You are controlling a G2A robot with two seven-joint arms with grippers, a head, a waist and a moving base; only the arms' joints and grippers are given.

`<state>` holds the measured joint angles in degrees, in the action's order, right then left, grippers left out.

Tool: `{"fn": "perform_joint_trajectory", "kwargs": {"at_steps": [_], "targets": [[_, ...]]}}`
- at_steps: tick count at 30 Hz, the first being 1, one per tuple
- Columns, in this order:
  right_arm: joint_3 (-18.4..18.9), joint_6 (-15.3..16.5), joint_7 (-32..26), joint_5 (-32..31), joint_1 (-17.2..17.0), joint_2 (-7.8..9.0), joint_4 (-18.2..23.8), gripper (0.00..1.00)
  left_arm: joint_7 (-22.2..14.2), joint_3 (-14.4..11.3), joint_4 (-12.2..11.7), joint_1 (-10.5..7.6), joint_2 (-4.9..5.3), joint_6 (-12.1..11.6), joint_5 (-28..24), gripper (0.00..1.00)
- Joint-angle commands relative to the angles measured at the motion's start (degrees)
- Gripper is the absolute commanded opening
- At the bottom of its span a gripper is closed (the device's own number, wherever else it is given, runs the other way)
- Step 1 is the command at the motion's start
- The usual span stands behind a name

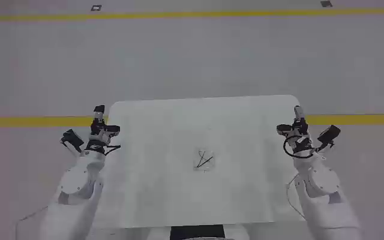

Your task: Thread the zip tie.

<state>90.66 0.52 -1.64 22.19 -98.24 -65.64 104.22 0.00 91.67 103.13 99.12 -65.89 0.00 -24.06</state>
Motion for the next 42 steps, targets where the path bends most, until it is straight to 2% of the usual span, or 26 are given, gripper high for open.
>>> {"fn": "perform_joint_trajectory", "kwargs": {"at_steps": [1,5,27,28,30,36,41,42], "targets": [[-1.0,-0.4,-2.3,-8.2,1.0,0.09,0.6,1.00,0.0,0.0,0.0,0.00,0.00,0.0,0.0,1.00],[-4.3,-2.3,-4.4,-18.9,2.4,0.25,1.1,1.00,0.0,0.0,0.0,0.00,0.00,0.0,0.0,1.00],[-4.7,-2.1,-4.5,-18.5,2.5,0.15,0.9,1.00,0.0,0.0,0.0,0.00,0.00,0.0,0.0,1.00],[-4.9,-2.4,-4.6,-20.1,2.6,0.22,0.9,1.00,0.0,0.0,0.0,0.00,0.00,0.0,0.0,1.00],[-6.5,-5.8,-4.7,-26.5,4.0,0.29,1.7,1.00,0.0,0.0,0.0,0.00,0.00,0.0,0.0,1.00],[-10.1,-10.9,-7.9,-36.6,7.9,0.29,3.6,1.00,0.0,0.0,0.0,0.00,0.00,0.0,0.0,1.00],[-14.7,-13.3,-12.8,-47.1,12.1,0.34,3.5,1.00,0.0,0.0,0.0,0.00,0.00,0.0,0.0,1.00],[-16.2,-13.3,-15.4,-48.8,13.1,0.34,3.3,1.00,0.0,0.0,0.0,0.00,0.00,0.0,0.0,1.00]]}}
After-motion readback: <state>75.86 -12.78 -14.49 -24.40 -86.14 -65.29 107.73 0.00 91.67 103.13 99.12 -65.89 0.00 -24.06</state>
